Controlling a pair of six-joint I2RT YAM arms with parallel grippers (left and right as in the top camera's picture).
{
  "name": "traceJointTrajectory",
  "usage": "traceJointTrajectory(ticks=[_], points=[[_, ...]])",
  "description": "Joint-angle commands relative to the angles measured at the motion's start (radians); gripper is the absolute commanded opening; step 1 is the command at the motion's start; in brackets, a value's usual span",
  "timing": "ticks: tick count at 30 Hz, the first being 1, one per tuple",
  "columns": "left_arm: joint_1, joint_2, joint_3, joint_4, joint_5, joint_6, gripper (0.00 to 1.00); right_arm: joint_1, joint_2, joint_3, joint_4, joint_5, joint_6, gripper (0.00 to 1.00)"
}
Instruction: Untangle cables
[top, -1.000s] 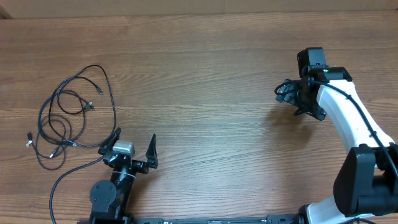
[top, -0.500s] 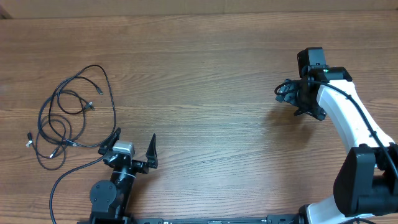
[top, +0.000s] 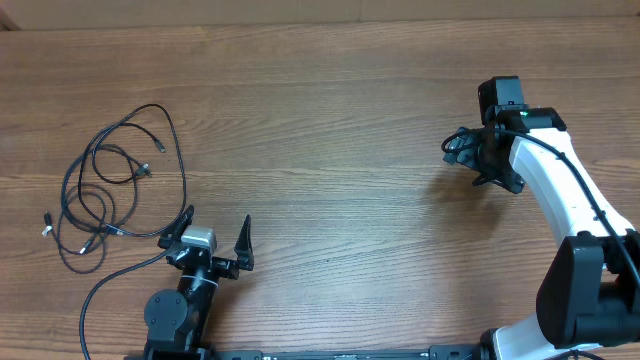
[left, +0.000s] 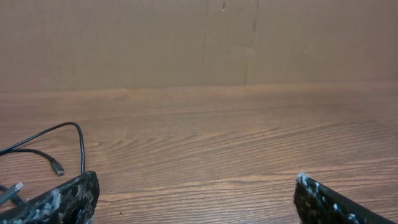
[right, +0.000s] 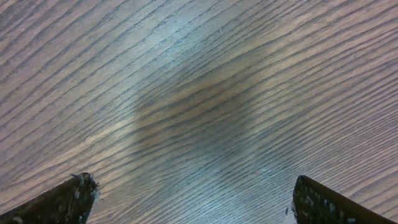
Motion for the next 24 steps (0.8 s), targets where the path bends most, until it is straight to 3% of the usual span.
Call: traceJointTrajectory(ticks=[1, 24], points=[[0.006, -0.011, -0.004, -0.003, -0.010, 0.020, 0.99, 0.003, 0.005, -0.005, 0.002, 0.014, -0.001, 1.00], [0.006, -0.011, -0.004, -0.003, -0.010, 0.020, 1.00, 0.003, -0.034, -0.005, 0.002, 0.014, 0.000, 1.00]])
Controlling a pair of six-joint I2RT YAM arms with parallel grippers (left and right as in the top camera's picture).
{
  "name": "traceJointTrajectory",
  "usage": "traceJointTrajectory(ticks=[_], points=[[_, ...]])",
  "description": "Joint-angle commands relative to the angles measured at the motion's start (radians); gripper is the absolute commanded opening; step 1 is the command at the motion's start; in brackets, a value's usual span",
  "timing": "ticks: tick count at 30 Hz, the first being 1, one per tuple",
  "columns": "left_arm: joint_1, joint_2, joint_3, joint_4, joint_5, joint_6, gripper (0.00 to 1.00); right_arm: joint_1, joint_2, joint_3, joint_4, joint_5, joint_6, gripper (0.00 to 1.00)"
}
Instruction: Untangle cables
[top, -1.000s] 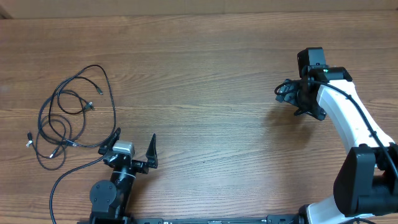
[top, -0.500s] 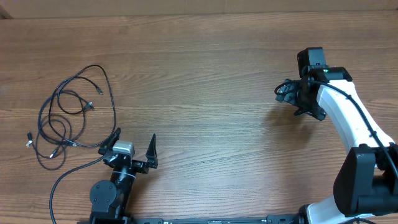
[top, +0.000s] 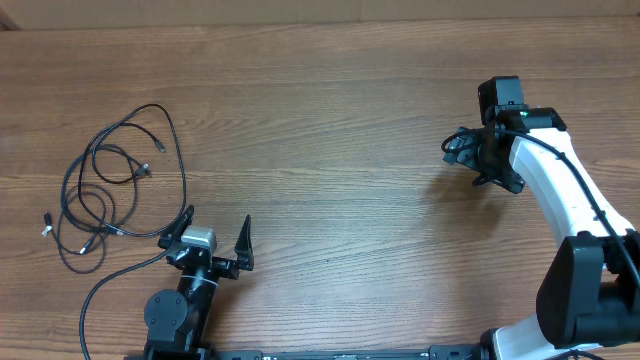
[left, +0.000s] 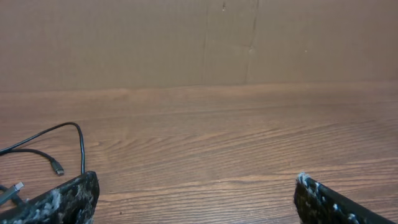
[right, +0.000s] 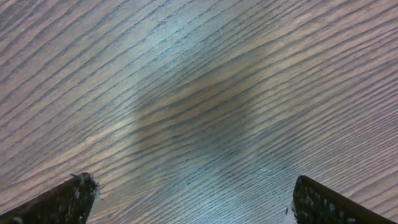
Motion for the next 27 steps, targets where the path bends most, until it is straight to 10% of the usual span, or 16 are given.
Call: traceJointTrajectory(ticks=[1, 27], points=[[0.006, -0.011, -0.004, -0.003, -0.010, 0.020, 0.99, 0.003, -0.046, -0.005, 0.000, 0.014, 0.000, 1.00], [0.006, -0.011, -0.004, -0.003, -0.010, 0.020, 1.00, 0.003, -0.563, -0.005, 0.000, 0.014, 0.000, 1.00]])
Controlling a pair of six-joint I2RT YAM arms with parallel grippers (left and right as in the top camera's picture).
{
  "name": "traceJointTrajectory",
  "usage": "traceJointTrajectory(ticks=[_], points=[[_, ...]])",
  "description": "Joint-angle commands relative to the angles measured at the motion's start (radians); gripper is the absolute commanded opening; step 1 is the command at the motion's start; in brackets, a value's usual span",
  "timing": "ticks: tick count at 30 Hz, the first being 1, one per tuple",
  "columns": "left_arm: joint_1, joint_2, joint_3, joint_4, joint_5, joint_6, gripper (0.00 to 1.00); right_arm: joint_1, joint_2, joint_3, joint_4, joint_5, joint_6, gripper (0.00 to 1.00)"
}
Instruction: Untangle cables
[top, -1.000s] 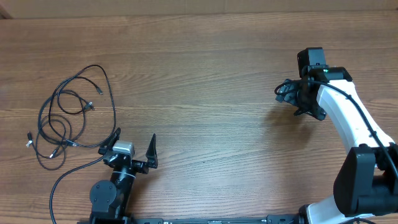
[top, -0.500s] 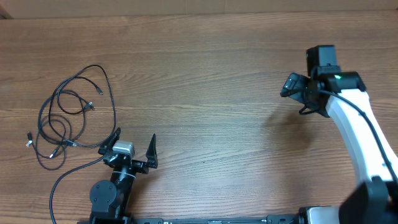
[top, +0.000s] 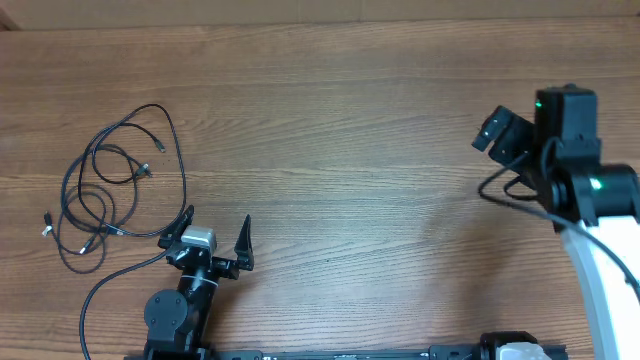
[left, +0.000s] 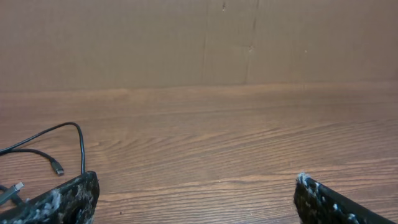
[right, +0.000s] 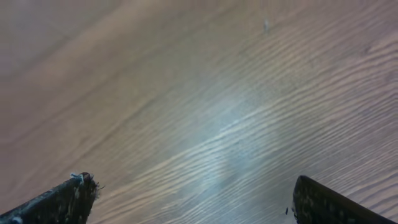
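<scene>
A tangle of thin black cables (top: 110, 190) lies in loops on the left of the wooden table (top: 330, 130); one strand runs off the front edge. My left gripper (top: 218, 215) sits low near the front, just right of the tangle, open and empty. In the left wrist view a cable loop (left: 68, 134) and a small plug (left: 57, 168) show beyond the left fingertip (left: 68, 196). My right gripper (right: 194, 186) is open and empty, held high above bare wood at the far right; its arm (top: 575, 180) is far from the cables.
A brown cardboard wall (left: 199, 43) stands along the table's far edge. The right arm's own black wiring (top: 515, 180) hangs beside its wrist. Bare wood lies between the two arms.
The right arm has risen and shifted to the right, and its wrist view now shows the table from farther off and at a tilt. The left arm and the cables are unchanged.
At both earlier moments the right gripper hung open close above bare wood at the right, and the left gripper rested open beside the tangle. Now the right arm is higher and farther right; the cables lie as before.
</scene>
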Motion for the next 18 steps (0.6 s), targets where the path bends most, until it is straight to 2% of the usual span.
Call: traceJointTrajectory(ticks=[1, 12, 18], points=[[0.006, -0.011, -0.004, -0.003, -0.010, 0.020, 0.99, 0.003, -0.087, -0.005, 0.000, 0.014, 0.000, 1.00], [0.006, -0.011, -0.004, -0.003, -0.010, 0.020, 1.00, 0.003, -0.376, -0.005, -0.001, 0.014, -0.001, 1.00], [0.006, -0.011, -0.004, -0.003, -0.010, 0.020, 0.99, 0.003, -0.446, -0.005, -0.009, 0.014, 0.000, 1.00]])
